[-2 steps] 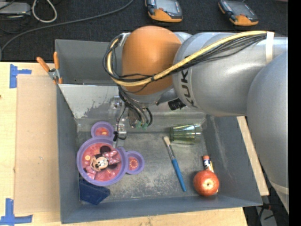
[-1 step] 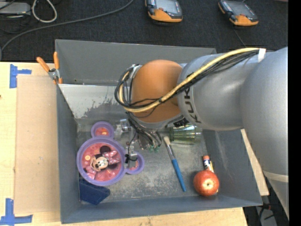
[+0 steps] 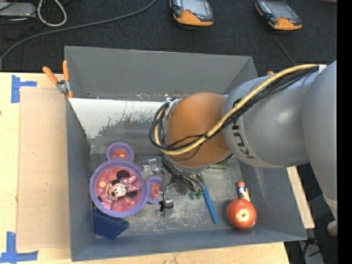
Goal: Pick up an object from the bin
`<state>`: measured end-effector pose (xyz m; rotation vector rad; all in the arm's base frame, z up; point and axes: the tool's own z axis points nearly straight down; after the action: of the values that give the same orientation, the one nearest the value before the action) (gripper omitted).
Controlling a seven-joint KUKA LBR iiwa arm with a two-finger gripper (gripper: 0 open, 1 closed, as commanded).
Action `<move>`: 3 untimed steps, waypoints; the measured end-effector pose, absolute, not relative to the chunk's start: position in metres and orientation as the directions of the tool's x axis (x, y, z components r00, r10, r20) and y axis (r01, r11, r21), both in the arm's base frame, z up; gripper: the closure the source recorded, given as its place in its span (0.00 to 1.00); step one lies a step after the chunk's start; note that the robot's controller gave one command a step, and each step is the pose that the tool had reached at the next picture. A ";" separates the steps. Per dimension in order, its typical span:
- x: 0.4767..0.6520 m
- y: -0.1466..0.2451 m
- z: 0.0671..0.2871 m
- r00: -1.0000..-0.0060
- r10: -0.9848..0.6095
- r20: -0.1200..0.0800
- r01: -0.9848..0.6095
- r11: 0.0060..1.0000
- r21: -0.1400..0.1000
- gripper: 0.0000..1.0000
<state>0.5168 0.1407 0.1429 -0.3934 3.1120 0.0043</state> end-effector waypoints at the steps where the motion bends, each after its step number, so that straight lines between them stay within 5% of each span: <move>1: 0.538 0.134 0.118 -0.929 -0.369 -0.003 -0.369 0.929 0.001 0.00; 2: 0.535 0.128 0.069 -0.944 -0.331 -0.007 -0.331 0.944 0.004 0.00; 3: 0.501 0.130 0.070 -0.821 -0.571 -0.009 -0.571 0.821 0.001 1.00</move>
Offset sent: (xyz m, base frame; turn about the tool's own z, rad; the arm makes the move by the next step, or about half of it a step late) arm 0.0187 -0.0135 -0.0729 -0.0874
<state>0.5012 0.1304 0.0700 -0.9366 2.9896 0.0060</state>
